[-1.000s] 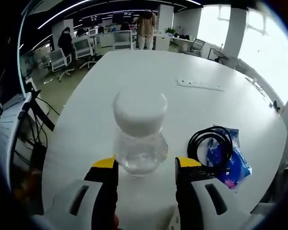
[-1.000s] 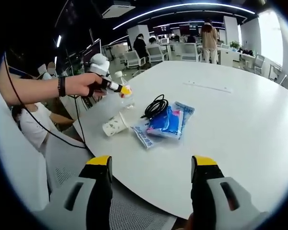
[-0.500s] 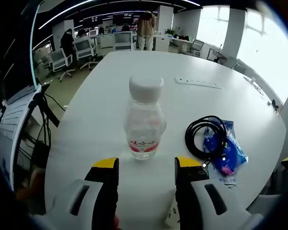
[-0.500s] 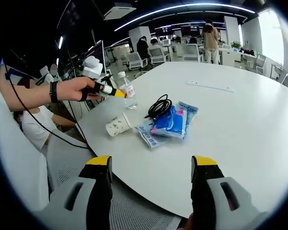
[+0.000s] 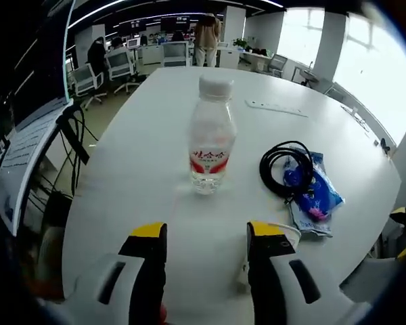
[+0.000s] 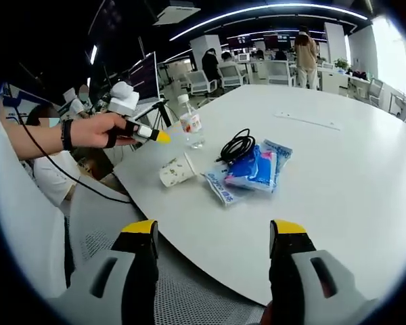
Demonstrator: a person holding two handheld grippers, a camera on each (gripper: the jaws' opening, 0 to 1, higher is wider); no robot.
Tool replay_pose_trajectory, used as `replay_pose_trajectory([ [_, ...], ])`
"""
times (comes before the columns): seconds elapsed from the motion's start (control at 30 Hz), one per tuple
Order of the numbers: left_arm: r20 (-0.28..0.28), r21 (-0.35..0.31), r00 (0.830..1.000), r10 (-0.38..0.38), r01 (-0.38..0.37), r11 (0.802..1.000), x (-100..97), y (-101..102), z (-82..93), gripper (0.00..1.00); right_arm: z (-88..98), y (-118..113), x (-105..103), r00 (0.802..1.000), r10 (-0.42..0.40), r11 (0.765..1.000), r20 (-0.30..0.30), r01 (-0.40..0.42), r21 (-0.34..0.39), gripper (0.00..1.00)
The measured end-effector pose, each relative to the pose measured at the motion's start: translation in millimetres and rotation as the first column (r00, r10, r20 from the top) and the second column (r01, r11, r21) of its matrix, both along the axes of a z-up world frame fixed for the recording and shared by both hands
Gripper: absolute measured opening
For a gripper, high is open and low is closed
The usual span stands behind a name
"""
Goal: Arrange the tabletop items into an orderly group along one side of the table until the central work area is clear of visible clutter.
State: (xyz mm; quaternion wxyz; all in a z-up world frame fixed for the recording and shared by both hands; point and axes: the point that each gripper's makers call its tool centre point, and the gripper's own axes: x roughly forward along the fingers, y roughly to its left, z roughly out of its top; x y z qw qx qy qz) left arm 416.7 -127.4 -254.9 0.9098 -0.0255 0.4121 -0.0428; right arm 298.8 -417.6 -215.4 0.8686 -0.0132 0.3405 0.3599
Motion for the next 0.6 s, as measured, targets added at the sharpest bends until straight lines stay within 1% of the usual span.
replay_pose_trajectory([
  [0.03, -0.002, -0.002, 1.0, -0.001, 0.001, 1.0, -5.2, 1, -0.9, 0.47, -0.5, 2, -1, 1.0, 0.005, 1.0, -0.001, -0.005, 0.0, 0.66],
  [0.1, -0.007, -0.005, 1.0, -0.007, 0.007, 1.0, -9.4, 5, -4.3, 0.46, -1.6, 5, -3, 1.0, 0.016, 1.0, -0.006, -0.016, 0.002, 0.66],
  [0.27, -0.016, -0.008, 1.0, -0.02, 0.02, 1.0, -25.4, 6, -8.6, 0.46, -4.8, 15, -4, 0.999, 0.041, 0.999, -0.013, -0.041, 0.0, 0.66],
  [0.37, -0.024, -0.038, 0.999, -0.038, 0.037, 0.999, -33.0, 3, -11.2, 0.46, -6.2, 22, -5, 0.998, 0.061, 0.998, -0.016, -0.061, -0.001, 0.66],
  [0.47, -0.03, -0.023, 0.997, -0.065, 0.065, 0.998, -40.2, 3, -13.0, 0.46, -5.8, 27, -4, 0.997, 0.071, 0.998, -0.015, -0.071, -0.001, 0.66],
  [0.6, -0.033, -0.029, 0.996, -0.08, 0.079, 0.996, -45.7, 3, -12.9, 0.46, -4.6, 32, -2, 0.997, 0.072, 0.997, -0.012, -0.072, 0.007, 0.66],
])
